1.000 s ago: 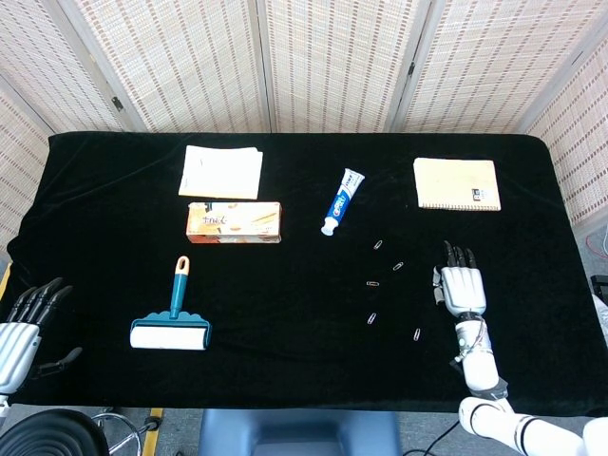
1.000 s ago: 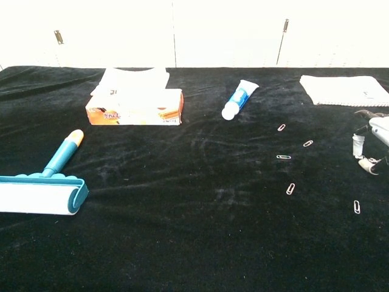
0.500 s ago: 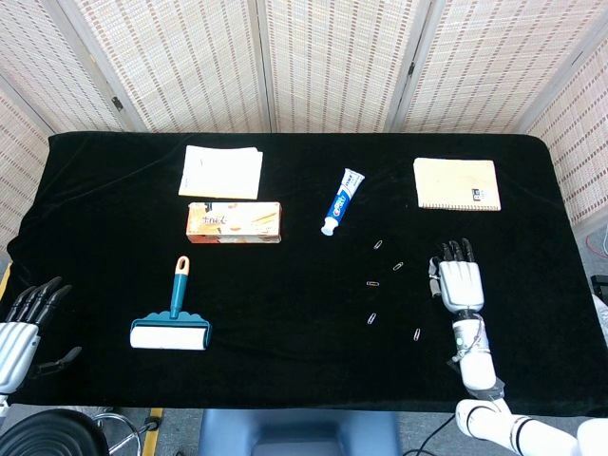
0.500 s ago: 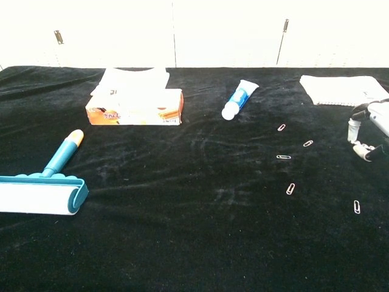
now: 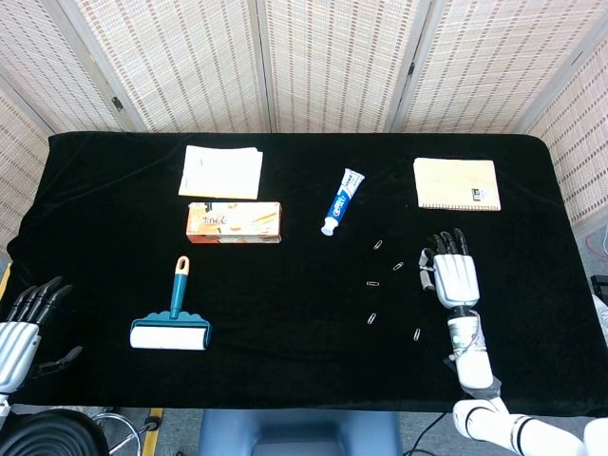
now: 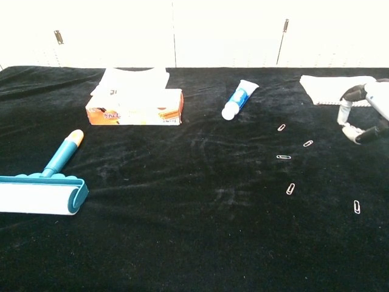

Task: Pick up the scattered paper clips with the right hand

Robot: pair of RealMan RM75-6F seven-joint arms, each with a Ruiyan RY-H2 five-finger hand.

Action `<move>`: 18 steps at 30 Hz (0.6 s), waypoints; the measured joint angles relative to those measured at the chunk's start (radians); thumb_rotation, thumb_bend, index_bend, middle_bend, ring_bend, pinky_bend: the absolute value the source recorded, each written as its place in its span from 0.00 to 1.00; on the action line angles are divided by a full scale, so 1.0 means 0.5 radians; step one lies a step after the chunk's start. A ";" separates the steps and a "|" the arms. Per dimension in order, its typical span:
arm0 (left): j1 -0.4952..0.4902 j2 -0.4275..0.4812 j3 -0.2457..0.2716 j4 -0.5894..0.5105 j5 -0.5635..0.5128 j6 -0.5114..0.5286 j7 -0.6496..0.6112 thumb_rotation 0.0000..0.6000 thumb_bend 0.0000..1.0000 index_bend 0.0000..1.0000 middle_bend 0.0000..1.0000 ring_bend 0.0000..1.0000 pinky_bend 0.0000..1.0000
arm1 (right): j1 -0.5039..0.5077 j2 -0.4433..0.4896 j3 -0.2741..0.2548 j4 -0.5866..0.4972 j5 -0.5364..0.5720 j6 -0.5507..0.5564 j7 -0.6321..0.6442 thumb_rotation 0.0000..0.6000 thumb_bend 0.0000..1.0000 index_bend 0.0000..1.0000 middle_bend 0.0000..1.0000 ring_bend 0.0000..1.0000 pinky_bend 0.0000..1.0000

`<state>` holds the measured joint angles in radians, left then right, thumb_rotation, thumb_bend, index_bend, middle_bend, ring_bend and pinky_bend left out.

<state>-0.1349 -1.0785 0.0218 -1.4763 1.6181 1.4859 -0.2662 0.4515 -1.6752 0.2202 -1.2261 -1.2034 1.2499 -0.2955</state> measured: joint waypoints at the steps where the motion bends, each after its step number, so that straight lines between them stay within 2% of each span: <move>1: 0.001 0.001 0.000 0.000 0.001 0.002 -0.001 1.00 0.28 0.00 0.00 0.00 0.01 | 0.008 -0.015 0.006 0.010 -0.021 0.007 0.039 1.00 0.56 0.94 0.25 0.13 0.00; 6: 0.006 0.006 -0.001 0.004 -0.004 0.010 -0.019 1.00 0.28 0.00 0.00 0.00 0.01 | 0.052 -0.131 0.034 0.166 -0.100 0.038 0.245 1.00 0.55 0.94 0.25 0.14 0.00; 10: 0.011 0.012 -0.004 0.011 -0.013 0.015 -0.041 1.00 0.28 0.00 0.00 0.00 0.01 | 0.102 -0.268 0.059 0.391 -0.146 0.042 0.441 1.00 0.56 0.94 0.26 0.14 0.00; 18: 0.020 0.021 -0.010 0.023 -0.028 0.023 -0.078 1.00 0.28 0.00 0.00 0.00 0.01 | 0.200 -0.500 0.083 0.742 -0.211 0.027 0.651 1.00 0.56 0.94 0.27 0.15 0.00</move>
<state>-0.1250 -1.0681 0.0167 -1.4648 1.6043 1.4976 -0.3052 0.5516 -1.9251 0.2617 -0.8551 -1.3088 1.2636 0.0301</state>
